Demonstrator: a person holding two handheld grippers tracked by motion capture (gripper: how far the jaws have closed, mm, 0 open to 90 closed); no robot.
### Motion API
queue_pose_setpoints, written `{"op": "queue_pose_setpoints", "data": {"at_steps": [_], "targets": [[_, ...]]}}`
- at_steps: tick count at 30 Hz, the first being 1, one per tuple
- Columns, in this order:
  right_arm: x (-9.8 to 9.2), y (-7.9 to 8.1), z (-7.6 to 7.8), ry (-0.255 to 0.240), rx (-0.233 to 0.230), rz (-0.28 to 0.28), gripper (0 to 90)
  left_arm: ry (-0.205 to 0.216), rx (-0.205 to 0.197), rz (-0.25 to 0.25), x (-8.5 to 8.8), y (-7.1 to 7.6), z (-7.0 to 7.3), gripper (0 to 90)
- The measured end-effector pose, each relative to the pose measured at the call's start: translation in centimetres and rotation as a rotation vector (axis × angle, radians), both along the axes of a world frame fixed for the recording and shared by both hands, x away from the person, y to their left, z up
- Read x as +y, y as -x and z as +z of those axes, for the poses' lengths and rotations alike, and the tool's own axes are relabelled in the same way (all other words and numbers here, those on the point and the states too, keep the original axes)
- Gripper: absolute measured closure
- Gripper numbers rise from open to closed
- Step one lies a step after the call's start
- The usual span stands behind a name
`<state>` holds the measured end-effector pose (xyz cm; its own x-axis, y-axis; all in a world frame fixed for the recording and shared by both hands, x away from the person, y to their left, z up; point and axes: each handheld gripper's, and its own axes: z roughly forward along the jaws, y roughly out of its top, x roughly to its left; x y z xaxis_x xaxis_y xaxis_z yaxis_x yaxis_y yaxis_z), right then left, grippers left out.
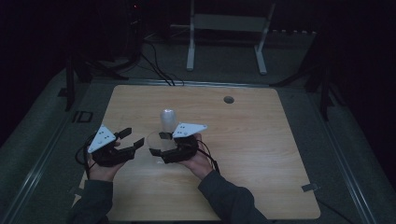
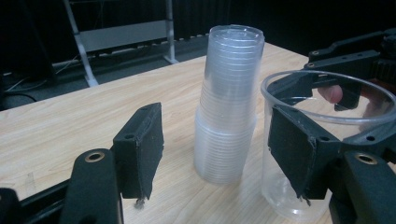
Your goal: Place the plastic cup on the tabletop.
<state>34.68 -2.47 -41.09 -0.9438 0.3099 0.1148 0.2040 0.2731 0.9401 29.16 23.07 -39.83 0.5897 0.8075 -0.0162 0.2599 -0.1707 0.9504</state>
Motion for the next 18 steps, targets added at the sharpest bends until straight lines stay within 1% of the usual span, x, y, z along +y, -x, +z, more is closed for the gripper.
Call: {"op": "queue_pose_setpoints", "data": {"at_steps": [4, 10, 18], "targets": [[0.06, 0.0, -0.16, 0.001, -0.007, 0.002, 29.3, 0.0, 0.0, 0.003, 0.03, -0.03, 0.04, 36.0], [0.21, -0.05, -0.46, 0.021, -0.019, -0.008, 29.3, 0.002, 0.0, 0.004, 0.15, -0.06, 0.19, 36.0], [0.44, -0.03, -0.71, 0.03, -0.027, -0.007, 29.3, 0.001, -0.002, 0.003, 0.09, -0.15, 0.3, 36.0]]}}
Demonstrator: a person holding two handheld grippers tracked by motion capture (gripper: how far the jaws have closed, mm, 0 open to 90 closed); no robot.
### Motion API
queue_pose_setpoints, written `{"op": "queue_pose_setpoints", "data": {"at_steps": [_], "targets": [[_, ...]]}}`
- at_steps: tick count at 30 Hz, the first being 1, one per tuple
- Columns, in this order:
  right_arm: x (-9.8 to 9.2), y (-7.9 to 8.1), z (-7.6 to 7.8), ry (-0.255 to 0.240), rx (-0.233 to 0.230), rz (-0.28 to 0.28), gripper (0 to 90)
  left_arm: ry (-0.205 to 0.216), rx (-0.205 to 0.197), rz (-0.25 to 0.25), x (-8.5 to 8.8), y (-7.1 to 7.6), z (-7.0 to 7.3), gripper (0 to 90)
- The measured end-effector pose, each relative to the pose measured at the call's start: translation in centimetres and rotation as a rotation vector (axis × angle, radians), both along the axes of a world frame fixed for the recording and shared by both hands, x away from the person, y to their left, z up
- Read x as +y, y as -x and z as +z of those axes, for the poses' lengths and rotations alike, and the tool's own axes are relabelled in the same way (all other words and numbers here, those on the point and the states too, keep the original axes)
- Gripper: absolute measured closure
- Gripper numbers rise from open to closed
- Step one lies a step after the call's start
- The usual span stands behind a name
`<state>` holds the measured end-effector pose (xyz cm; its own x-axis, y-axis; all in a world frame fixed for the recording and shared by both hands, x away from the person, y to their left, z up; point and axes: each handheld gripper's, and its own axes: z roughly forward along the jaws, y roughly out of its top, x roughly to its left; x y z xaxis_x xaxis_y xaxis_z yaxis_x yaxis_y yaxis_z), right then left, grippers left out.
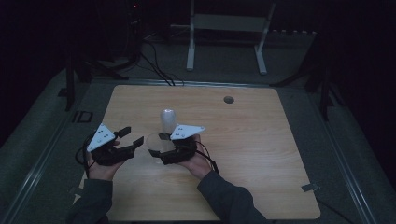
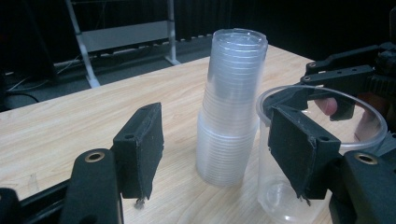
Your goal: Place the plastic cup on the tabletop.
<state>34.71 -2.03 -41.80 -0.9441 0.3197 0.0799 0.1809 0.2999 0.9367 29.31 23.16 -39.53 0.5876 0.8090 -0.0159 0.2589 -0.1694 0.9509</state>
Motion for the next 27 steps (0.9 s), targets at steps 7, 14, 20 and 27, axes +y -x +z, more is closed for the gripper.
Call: {"op": "queue_pose_setpoints", "data": {"at_steps": [7, 14, 20, 27], "targets": [[0.3, 0.1, -0.5, 0.005, -0.005, -0.004, 29.3, 0.001, 0.0, -0.001, 0.0, 0.0, 0.0, 36.0], [0.5, 0.0, -0.8, 0.012, -0.01, -0.005, 29.3, 0.002, 0.0, -0.002, -0.1, -0.1, 0.0, 36.0], [0.6, 0.0, -1.1, 0.017, -0.021, -0.008, 29.3, 0.003, 0.001, -0.003, -0.1, -0.1, 0.0, 36.0], [0.6, -0.2, -1.6, 0.008, -0.022, -0.015, 29.3, 0.005, 0.002, -0.004, -0.2, -0.1, -0.1, 36.0]]}}
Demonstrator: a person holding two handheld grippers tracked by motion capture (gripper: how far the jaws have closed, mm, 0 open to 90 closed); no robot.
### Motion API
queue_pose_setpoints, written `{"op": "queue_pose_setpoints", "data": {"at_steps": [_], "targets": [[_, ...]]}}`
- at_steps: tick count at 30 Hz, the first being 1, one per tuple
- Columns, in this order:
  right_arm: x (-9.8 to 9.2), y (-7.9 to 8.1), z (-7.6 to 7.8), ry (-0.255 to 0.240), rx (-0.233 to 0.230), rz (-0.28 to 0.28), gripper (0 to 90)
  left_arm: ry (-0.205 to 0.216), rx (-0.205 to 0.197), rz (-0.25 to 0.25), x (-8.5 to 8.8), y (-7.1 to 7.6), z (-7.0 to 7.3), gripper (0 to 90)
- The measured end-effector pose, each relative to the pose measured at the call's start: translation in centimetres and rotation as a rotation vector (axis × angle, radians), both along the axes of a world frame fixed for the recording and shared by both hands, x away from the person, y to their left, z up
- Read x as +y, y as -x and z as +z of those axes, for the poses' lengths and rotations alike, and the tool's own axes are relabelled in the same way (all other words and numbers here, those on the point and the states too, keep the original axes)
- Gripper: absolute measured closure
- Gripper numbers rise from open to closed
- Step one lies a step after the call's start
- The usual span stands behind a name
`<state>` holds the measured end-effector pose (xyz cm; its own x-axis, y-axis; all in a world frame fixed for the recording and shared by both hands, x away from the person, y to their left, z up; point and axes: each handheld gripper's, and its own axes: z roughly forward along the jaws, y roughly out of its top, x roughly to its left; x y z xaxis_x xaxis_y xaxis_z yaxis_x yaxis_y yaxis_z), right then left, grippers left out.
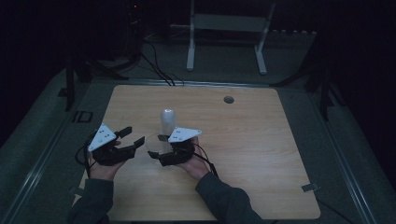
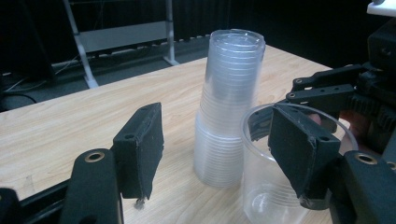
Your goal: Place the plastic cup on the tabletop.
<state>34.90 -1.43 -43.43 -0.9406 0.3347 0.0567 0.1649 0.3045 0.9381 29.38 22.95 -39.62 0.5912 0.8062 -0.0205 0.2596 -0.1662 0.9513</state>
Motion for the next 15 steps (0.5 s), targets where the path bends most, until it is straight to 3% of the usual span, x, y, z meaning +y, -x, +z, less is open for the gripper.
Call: {"op": "queue_pose_setpoints", "data": {"at_steps": [15], "targets": [[0.28, -0.32, -0.99, 0.012, -0.012, -0.01, 29.2, 0.001, 0.0, -0.001, 0.0, 0.04, -0.07, 36.0]]}}
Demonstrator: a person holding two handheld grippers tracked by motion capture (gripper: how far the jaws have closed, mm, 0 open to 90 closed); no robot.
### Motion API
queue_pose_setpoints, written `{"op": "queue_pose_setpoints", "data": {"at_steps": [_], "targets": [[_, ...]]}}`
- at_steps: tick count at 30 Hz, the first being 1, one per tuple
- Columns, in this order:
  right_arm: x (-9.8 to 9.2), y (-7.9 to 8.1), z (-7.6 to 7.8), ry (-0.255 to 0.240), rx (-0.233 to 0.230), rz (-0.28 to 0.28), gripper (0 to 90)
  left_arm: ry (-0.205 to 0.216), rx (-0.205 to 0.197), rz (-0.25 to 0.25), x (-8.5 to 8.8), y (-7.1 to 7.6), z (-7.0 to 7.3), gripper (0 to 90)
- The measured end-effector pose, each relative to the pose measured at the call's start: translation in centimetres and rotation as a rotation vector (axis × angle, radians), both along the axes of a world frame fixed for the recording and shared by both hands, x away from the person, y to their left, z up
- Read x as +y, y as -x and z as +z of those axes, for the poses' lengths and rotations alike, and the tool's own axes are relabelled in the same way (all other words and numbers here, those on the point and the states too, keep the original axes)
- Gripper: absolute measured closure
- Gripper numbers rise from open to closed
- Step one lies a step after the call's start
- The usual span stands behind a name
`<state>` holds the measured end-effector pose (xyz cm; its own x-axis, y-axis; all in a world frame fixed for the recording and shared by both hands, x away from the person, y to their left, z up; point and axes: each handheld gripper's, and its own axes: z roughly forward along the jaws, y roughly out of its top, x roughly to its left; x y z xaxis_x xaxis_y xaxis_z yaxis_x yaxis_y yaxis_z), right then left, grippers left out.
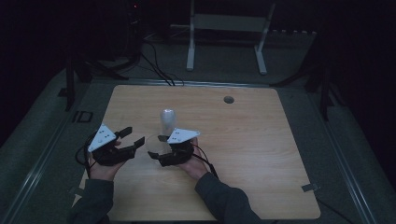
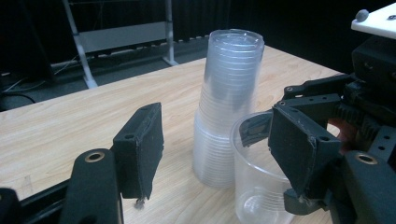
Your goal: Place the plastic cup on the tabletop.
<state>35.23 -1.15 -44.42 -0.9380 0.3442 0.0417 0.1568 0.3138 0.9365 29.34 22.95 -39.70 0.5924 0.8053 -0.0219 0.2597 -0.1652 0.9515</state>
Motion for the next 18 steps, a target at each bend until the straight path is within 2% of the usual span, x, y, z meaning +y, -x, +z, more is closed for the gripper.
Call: {"op": "queue_pose_setpoints", "data": {"at_steps": [11, 18], "targets": [[0.3, -0.2, -0.6, 0.001, 0.007, 0.005, 29.1, 0.001, 0.001, -0.005, -0.1, -0.1, -0.1, 36.0], [0.6, -0.4, -1.2, 0.023, 0.007, 0.009, 29.0, 0.003, 0.0, -0.004, -0.1, 0.0, -0.1, 35.9]]}}
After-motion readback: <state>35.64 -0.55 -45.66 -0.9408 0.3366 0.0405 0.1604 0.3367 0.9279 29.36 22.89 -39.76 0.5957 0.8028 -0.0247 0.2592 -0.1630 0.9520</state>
